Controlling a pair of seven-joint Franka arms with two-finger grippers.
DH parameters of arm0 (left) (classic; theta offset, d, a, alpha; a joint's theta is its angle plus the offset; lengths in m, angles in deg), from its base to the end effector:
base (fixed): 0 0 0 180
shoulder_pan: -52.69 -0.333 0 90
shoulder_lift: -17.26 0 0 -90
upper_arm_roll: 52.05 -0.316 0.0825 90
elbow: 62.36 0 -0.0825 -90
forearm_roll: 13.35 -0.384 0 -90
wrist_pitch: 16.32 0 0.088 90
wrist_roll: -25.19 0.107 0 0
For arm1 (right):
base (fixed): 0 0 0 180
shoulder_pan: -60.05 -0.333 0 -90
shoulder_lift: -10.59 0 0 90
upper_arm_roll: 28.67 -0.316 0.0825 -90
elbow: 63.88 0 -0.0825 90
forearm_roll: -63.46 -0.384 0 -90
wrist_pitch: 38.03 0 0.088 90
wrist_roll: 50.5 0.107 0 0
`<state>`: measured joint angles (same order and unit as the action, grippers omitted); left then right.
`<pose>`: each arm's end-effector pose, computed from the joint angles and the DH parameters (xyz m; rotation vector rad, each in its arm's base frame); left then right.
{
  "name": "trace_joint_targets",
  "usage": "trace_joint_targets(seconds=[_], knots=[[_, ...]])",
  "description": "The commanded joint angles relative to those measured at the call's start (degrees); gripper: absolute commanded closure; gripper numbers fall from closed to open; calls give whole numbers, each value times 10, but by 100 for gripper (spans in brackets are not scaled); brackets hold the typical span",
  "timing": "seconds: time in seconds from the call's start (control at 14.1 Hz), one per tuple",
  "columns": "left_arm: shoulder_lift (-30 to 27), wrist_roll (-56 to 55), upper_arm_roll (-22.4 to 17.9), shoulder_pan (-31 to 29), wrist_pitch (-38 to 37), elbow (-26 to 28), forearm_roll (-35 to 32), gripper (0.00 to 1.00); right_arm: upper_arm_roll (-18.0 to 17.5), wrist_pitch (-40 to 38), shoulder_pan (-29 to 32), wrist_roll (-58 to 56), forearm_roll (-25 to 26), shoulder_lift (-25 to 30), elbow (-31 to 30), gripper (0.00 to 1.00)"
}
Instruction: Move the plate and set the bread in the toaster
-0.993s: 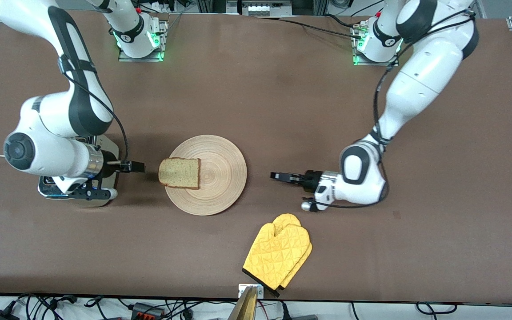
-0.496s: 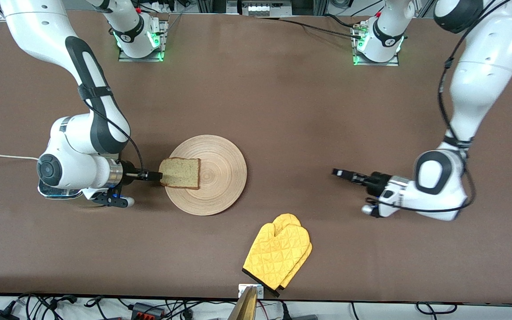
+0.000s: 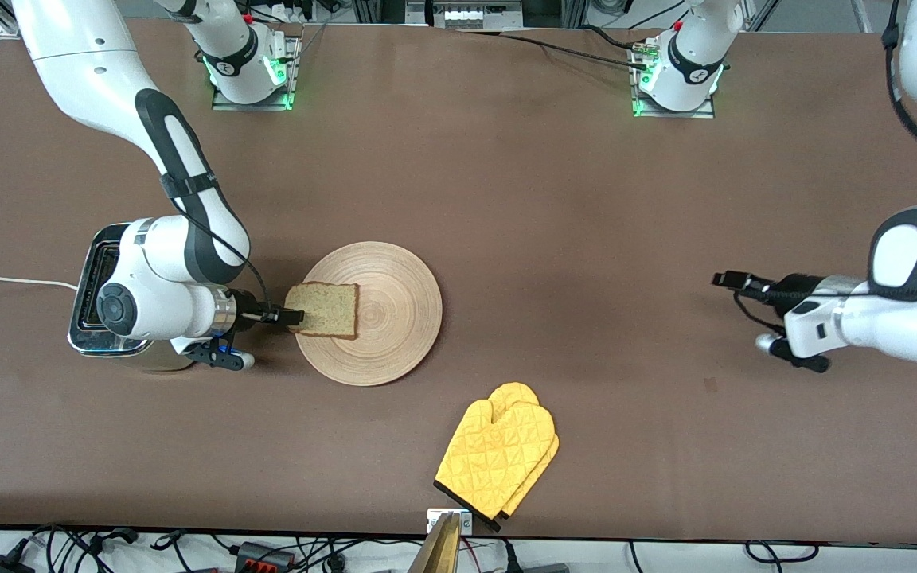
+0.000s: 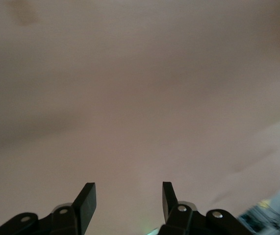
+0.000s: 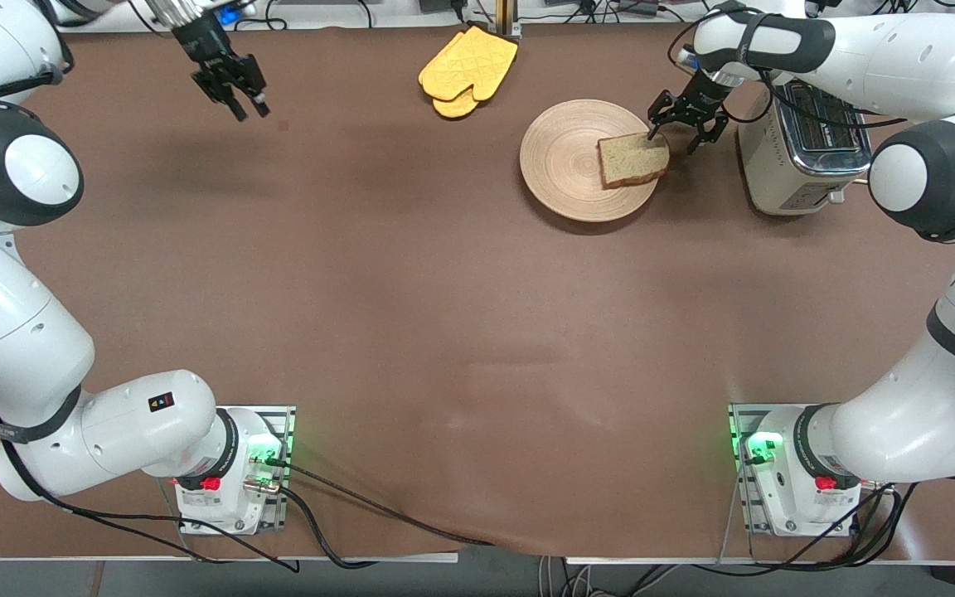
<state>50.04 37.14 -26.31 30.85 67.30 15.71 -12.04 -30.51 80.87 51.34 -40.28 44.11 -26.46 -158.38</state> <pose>0.6561 0.0081 0.3886 2.7636 -0.3642 -0.5675 0.6489 0.1359 0.2215 -2.8507 0.2803 0.3895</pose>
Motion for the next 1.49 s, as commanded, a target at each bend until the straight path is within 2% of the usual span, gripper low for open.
trace_joint_targets(seconds=[0.0,0.07,0.14,0.21,0.35,0.64,0.78,0.92,1.06,1.13,1.28,1.35,1.42], knots=[[-89,-20,-2,0,-33,15,-62,33,0,14,-5,-19,-13,-3,-8,5],[-111,-21,-2,-3,-35,15,-65,31,0,14,-5,-19,-14,-3,-8,8],[-125,-20,-2,-10,-38,15,-70,23,0,14,-5,-19,-15,-3,-8,12],[-141,-15,-1,-13,-44,15,-95,0,0,14,-4,-20,-31,-3,-8,14],[-166,-3,2,-14,-62,14,-132,0,0,13,-6,-27,-48,-3,-8,23],[-157,-3,5,-7,-103,-62,-147,0,0,12,-5,-28,-47,-4,-8,32],[-157,-6,6,-7,-104,-64,-155,0,0,10,-5,-28,-47,-3,-6,41],[-165,-17,4,-14,-99,-63,-150,0,0,6,-4,-36,-47,-3,-3,60],[-205,-70,5,-27,-72,-26,-140,0,1,6,-3,-42,-47,0,-3,77],[-242,-128,5,-29,-46,27,-121,0,1,6,-3,-43,-47,3,-3,82],[-310,-163,5,-42,20,129,-98,0,1,-1,-2,-47,-47,15,-2,87],[-332,-158,5,-50,45,161,-85,0,2,-7,-2,-47,-47,20,-1,92],[-333,-143,4,-52,51,165,-68,0,2,-17,-2,-46,-47,27,7,96]])
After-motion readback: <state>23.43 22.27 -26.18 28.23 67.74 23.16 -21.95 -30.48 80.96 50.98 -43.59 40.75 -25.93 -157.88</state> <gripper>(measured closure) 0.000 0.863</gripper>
